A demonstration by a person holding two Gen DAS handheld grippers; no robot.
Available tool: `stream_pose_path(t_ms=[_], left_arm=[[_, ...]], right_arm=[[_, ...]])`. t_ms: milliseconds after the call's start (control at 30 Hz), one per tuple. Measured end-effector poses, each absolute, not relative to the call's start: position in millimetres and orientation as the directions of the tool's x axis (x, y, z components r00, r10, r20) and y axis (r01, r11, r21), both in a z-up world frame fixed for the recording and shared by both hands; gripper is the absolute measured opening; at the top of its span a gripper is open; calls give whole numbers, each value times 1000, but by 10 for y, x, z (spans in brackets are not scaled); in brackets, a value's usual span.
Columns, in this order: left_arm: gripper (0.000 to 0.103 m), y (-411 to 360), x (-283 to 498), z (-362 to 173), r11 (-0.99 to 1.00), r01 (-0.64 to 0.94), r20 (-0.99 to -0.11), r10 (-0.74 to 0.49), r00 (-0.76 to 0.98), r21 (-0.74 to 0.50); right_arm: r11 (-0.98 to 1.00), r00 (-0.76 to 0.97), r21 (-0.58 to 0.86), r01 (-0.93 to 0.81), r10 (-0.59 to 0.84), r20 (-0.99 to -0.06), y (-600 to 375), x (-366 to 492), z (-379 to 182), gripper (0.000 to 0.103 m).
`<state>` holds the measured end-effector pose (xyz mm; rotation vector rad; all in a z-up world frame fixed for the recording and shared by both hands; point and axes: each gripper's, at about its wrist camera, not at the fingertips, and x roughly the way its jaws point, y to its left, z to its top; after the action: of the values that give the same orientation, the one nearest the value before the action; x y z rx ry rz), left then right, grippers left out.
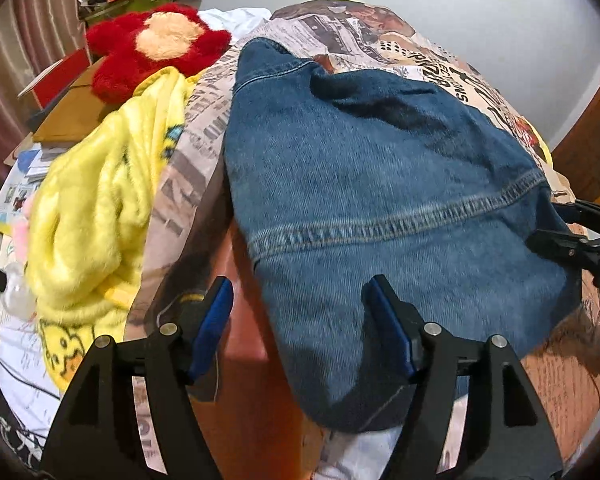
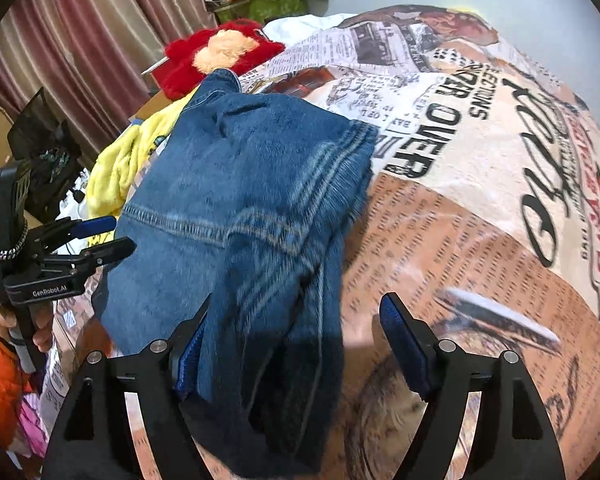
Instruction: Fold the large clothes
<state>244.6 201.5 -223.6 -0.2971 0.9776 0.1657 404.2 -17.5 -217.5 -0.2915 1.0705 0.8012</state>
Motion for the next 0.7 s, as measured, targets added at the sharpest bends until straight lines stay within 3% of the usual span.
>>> stream_pose_path(t_ms=[433,700], left_arm=[[71,2011,2245,-2133,943,-307,-840,59,539,-131],[71,2048,2473,-1681,955,-278,-759,106,642,-101]], right_arm=[[740,322,70,-668,373,-870,-720,3876,-1932,79],[711,381,89,-698,474,-794,-406,4008,-1487,79]])
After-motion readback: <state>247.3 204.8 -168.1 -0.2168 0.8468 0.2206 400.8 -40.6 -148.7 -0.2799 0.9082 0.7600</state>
